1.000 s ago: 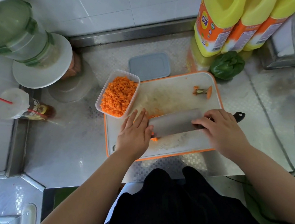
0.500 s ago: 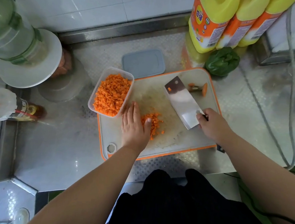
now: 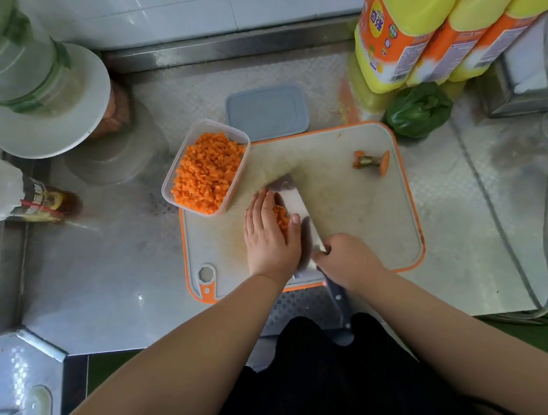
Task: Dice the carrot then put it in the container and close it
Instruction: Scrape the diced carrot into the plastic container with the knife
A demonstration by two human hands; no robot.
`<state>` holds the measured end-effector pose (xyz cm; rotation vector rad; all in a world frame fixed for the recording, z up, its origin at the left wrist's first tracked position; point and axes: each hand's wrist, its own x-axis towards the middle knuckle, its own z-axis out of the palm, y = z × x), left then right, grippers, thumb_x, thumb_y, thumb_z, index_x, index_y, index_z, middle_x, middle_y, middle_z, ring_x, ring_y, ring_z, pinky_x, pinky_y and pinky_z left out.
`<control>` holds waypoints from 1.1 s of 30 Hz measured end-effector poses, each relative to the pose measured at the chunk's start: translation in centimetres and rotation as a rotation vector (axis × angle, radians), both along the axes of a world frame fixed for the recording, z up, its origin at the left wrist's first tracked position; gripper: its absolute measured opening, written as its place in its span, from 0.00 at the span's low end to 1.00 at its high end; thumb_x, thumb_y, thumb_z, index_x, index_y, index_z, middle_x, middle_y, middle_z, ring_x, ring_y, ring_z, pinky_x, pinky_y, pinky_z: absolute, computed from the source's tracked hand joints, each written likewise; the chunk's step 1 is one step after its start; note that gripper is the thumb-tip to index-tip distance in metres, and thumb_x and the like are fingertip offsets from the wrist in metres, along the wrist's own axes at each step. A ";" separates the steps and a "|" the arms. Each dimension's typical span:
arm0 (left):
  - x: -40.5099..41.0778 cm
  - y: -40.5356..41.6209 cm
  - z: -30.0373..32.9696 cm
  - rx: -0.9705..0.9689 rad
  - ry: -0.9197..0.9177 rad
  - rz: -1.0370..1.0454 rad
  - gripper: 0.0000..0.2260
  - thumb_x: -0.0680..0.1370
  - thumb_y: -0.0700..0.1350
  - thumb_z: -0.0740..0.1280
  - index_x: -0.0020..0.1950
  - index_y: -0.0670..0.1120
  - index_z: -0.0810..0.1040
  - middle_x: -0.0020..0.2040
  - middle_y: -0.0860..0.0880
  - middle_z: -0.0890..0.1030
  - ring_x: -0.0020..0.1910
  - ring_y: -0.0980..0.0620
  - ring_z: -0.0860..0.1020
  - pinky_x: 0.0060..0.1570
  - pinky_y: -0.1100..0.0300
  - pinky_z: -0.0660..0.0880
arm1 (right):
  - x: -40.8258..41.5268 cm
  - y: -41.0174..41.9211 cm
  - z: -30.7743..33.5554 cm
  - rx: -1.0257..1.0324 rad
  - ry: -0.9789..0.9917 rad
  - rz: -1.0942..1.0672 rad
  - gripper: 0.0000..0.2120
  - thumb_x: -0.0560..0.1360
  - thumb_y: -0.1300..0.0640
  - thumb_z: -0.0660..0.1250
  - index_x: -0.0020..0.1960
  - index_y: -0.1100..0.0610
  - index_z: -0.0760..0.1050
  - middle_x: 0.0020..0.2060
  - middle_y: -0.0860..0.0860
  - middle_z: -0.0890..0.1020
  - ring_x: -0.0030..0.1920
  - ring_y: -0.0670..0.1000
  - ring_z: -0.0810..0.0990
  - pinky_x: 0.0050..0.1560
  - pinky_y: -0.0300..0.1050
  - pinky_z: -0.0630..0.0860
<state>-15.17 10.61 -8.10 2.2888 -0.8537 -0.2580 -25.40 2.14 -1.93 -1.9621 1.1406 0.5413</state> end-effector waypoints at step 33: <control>15.3 -1.0 5.9 -0.019 -0.059 0.046 0.09 0.80 0.44 0.62 0.51 0.38 0.76 0.52 0.41 0.77 0.53 0.41 0.72 0.52 0.51 0.69 | 8.0 0.8 6.7 0.335 -0.458 -0.346 0.08 0.78 0.59 0.61 0.40 0.59 0.69 0.36 0.59 0.79 0.34 0.53 0.85 0.41 0.51 0.81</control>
